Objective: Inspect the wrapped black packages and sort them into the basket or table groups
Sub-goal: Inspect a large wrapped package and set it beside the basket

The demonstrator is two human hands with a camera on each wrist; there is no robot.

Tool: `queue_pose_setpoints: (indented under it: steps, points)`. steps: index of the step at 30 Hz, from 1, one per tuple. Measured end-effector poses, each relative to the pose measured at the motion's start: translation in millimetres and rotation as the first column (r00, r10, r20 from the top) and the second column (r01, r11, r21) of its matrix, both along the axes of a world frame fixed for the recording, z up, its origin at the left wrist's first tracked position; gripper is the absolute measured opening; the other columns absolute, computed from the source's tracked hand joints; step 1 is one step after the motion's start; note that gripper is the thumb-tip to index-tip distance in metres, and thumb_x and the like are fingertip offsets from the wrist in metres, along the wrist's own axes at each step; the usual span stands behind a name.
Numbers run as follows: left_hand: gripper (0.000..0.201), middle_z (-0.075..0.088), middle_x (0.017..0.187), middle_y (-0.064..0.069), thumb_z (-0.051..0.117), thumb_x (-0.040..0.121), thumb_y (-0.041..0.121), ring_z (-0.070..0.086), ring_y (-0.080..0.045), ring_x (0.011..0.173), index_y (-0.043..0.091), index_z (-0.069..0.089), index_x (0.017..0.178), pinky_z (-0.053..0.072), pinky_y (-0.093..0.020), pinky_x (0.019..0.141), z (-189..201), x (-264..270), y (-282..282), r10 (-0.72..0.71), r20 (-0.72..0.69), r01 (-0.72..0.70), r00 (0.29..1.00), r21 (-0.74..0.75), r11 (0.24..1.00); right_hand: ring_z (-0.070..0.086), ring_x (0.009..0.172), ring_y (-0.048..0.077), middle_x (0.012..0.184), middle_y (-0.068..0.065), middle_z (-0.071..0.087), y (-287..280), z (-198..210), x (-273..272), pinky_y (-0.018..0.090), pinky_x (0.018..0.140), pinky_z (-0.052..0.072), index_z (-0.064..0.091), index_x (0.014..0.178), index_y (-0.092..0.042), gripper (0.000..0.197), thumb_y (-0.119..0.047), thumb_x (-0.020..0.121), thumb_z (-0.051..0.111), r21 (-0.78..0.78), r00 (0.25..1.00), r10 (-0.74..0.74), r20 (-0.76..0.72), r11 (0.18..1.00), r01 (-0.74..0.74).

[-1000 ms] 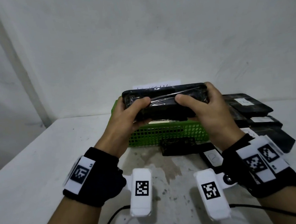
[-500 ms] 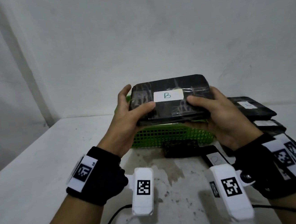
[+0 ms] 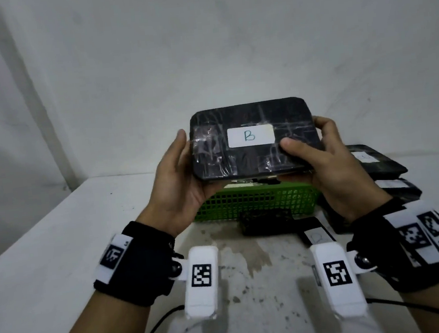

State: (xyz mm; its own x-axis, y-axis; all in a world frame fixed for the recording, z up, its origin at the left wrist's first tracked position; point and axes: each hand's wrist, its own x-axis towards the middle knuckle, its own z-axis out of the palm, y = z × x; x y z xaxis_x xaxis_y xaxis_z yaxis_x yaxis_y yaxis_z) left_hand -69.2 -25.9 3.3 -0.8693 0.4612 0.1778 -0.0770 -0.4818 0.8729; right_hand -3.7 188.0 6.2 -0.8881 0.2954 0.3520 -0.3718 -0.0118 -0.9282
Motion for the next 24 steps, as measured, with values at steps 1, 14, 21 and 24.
queue_pose_setpoints:
  steps: [1,14,21,24]
  points:
    - [0.057,0.069,0.126,-0.010,0.036,0.097,0.055,0.070,-0.029,0.108,0.017,0.059,0.132,0.062,-0.044,0.079,2,1,-2,-0.051,0.040,0.050,0.998,0.019,0.999,0.075,0.098,0.019,0.108,-0.003,0.076,3,-2,0,0.039,0.076,0.063,0.046,0.132,-0.023,0.059,-0.026,0.081,0.075,0.042,0.999,-0.033,0.016,0.999,0.033]
    - [0.046,0.071,0.111,-0.001,0.058,0.089,0.037,0.070,-0.014,0.096,0.021,0.056,0.132,0.059,-0.033,0.075,2,12,12,-0.091,-0.271,0.023,0.958,-0.246,0.969,0.055,0.127,-0.005,0.120,-0.049,0.056,-11,3,12,0.040,0.102,0.053,0.015,0.157,-0.050,0.106,-0.026,0.077,0.079,0.311,0.954,0.279,0.114,0.902,-0.301]
    - [0.041,0.072,0.114,-0.011,0.054,0.092,0.045,0.071,-0.018,0.096,0.017,0.059,0.121,0.057,-0.031,0.072,6,17,11,-0.022,-0.371,-0.076,0.928,-0.248,0.966,0.039,0.143,-0.002,0.159,-0.023,0.036,-18,-1,11,0.033,0.116,0.040,0.016,0.161,-0.036,0.106,-0.029,0.076,0.078,0.466,0.970,0.223,-0.097,0.871,-0.153]
    - [0.032,0.073,0.114,-0.010,0.055,0.096,0.040,0.071,-0.022,0.104,0.017,0.059,0.119,0.058,-0.041,0.082,2,18,13,0.006,-0.410,-0.119,0.912,-0.252,0.960,0.038,0.145,0.002,0.161,-0.018,0.035,-17,-5,9,0.036,0.115,0.042,0.013,0.162,-0.033,0.104,-0.013,0.080,0.074,0.505,0.966,0.218,-0.138,0.854,-0.121]
